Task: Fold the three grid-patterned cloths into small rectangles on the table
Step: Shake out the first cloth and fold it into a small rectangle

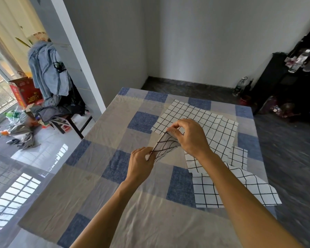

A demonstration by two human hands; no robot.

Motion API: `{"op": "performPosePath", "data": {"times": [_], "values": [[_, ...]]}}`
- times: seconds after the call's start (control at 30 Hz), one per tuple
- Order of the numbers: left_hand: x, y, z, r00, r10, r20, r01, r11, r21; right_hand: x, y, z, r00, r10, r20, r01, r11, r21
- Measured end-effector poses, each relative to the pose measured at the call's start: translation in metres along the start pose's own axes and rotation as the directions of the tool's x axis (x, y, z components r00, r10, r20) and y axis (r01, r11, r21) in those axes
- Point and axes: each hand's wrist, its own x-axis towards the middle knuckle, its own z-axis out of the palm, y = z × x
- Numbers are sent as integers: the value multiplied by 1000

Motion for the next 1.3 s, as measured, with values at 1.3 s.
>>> {"op": "performPosePath", "data": {"times": [1.3], "values": [[-32, 32, -24, 971, -184, 154, 224, 922, -315, -60, -10, 36, 972, 93, 216, -74, 993, -92]]}}
